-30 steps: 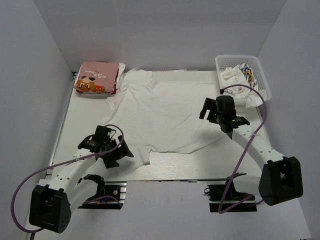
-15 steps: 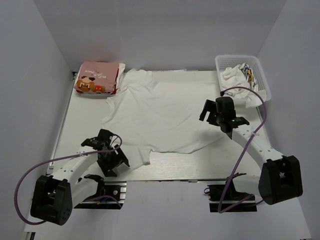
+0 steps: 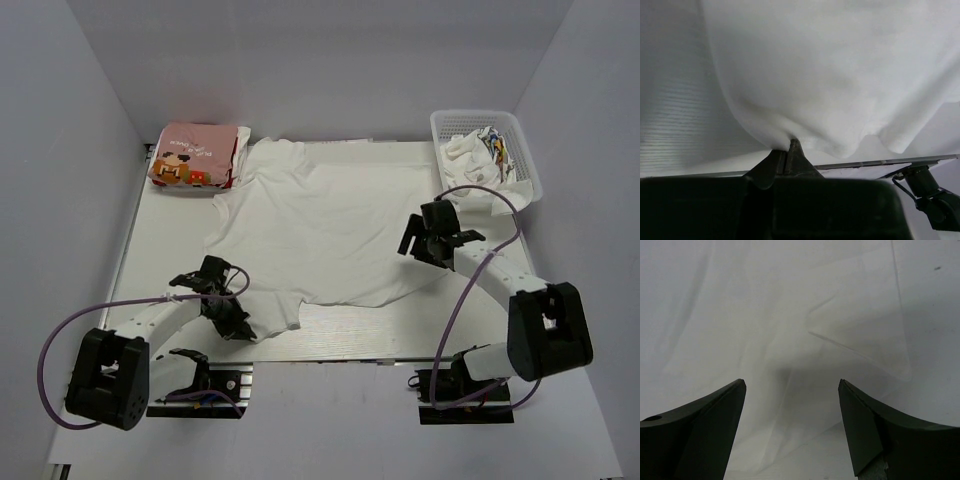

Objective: Fold and stack the t-shirts
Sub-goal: Grap the side of the flattened tshirt closest away from the robot with both arms

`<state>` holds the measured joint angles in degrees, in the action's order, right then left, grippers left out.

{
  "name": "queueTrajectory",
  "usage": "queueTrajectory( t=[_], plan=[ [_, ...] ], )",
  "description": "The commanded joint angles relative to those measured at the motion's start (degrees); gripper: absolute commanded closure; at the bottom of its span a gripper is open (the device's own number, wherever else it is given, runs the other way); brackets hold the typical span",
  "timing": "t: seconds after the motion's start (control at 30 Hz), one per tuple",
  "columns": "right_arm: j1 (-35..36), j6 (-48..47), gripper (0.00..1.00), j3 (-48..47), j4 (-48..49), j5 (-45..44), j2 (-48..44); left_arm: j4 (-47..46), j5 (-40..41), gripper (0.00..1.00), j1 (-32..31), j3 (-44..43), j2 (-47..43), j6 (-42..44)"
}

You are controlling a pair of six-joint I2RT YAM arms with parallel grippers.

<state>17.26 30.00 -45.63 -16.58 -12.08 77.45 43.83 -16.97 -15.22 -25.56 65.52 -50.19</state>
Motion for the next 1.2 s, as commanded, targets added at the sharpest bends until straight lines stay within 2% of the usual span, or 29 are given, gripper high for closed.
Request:
queueTrajectory(
  t=[0.0,0.1,0.2,0.27,0.37,0.7,0.83,0.97,1.07,1.1,1.17],
  plan=[
    [0.05,2.78,0.2,-2.88,-4.24,-1.37,4.18,-4.37,3.35,1.0,-0.16,1.74,-0.3,1.77],
    [-0.12,5.42,0.24,-3.85,-5.48,-4.09,7.53,-4.37,3.35,1.0,-0.16,1.74,-0.83,1.77],
    [-0.2,6.56,0.31,-5.43,-6.36,-6.47,10.7,-4.9,2.82,1.0,-0.16,1.74,-0.83,1.77],
    [0.06,6.82,0.39,-6.05,-6.36,-7.78,12.36,-5.51,2.21,1.0,-0.16,1.74,-0.83,1.77],
    [-0.03,7.18,0.44,-6.84,-6.45,-8.75,13.95,-5.51,2.21,1.0,-0.16,2.27,-0.83,1.77],
    [-0.12,8.5,0.46,-10.36,-8.3,-12.45,17.73,-5.51,1.68,1.0,-0.16,2.8,-3.47,1.77],
    [-0.12,8.76,0.59,-11.5,-8.91,-12.18,18.79,-5.51,1.68,1.0,-0.16,2.8,-3.47,1.77],
    [0.06,9.02,0.59,-11.24,-8.83,-11.22,18.09,-5.51,1.68,1.0,-0.16,2.8,-3.47,1.77],
    [0.15,9.02,0.68,-11.59,-8.56,-10.43,18.09,-5.51,1.68,1.0,-0.16,2.8,-3.47,1.77],
    [0.23,8.94,0.76,-11.76,-9.17,-10.34,18.0,-5.51,1.68,1.0,-0.16,2.8,-3.47,1.77],
    [0.23,9.55,0.81,-11.85,-9.79,-10.68,17.48,-5.51,1.68,1.0,-0.16,2.8,-3.99,1.77]
  ],
)
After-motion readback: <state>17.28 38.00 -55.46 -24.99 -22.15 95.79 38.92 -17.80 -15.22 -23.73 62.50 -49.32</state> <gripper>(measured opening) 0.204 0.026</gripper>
